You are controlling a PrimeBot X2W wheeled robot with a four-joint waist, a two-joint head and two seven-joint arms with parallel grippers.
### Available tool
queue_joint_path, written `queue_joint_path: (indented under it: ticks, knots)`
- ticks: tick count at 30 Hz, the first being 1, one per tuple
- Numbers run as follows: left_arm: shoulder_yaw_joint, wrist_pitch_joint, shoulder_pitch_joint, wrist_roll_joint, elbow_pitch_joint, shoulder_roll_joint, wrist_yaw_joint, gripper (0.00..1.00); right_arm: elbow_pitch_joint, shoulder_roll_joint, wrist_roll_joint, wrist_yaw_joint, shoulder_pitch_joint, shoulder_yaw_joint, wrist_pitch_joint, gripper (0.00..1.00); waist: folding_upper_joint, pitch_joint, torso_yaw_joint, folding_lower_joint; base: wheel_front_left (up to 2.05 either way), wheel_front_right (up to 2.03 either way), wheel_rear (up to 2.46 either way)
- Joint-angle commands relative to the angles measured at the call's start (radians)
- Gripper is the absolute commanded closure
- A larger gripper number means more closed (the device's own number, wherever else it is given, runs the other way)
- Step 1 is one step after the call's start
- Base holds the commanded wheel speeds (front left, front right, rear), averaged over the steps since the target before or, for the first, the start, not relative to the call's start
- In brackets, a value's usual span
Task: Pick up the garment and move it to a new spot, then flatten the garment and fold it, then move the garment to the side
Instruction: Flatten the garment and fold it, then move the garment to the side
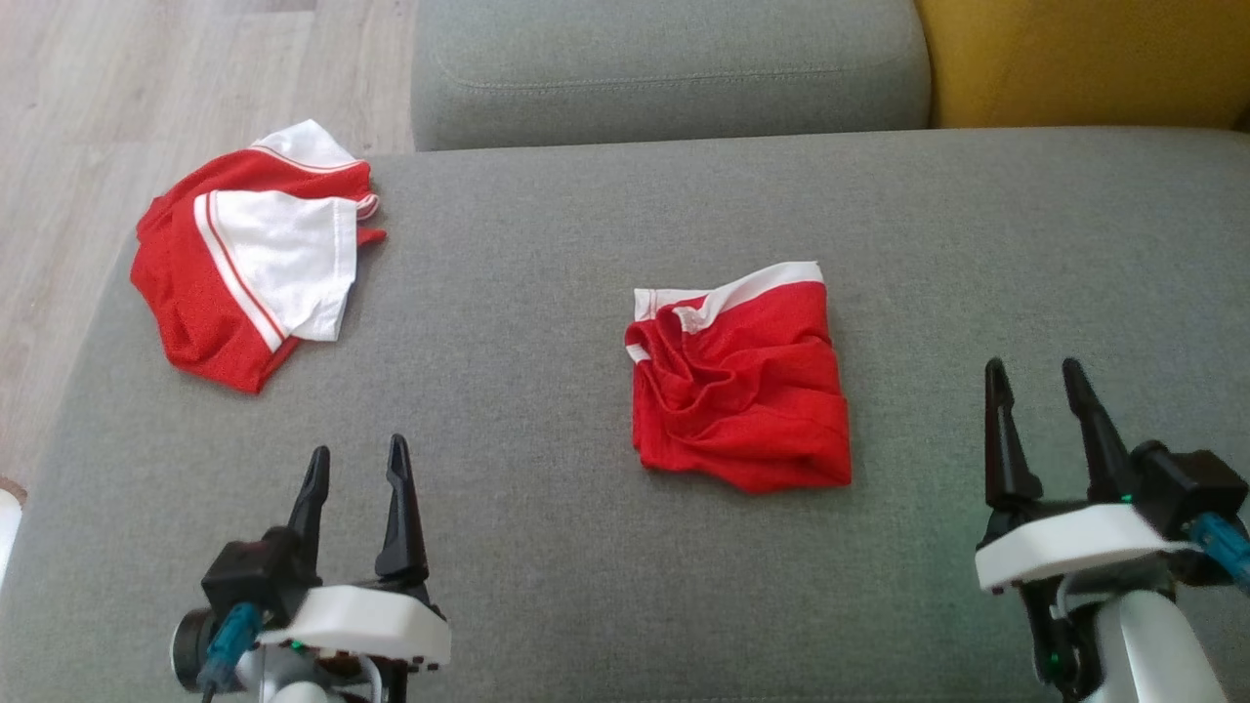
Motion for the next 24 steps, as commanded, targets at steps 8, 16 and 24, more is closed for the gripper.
queue_joint_path:
  ticks: [8,16,24]
  knots:
    - [0.017,-0.012,-0.026,0.007,-0.015,0.0,-0.007,0.0,-0.064,-0.002,0.0,0.007,0.009,0.033,0.031,0.0,0.0,-0.009,0.01,0.0,0.0,0.0,0.0]
    - [0.014,-0.012,-0.031,0.007,-0.004,-0.002,-0.011,0.0,-0.069,-0.002,0.004,0.007,0.021,0.042,0.041,0.0,0.0,-0.013,0.012,0.0,0.0,0.0,0.0]
    - [0.013,-0.012,-0.026,0.01,-0.001,-0.002,-0.015,0.0,-0.062,-0.002,0.005,0.007,0.026,0.048,0.047,0.0,0.0,-0.016,0.011,0.0,0.0,0.0,0.0]
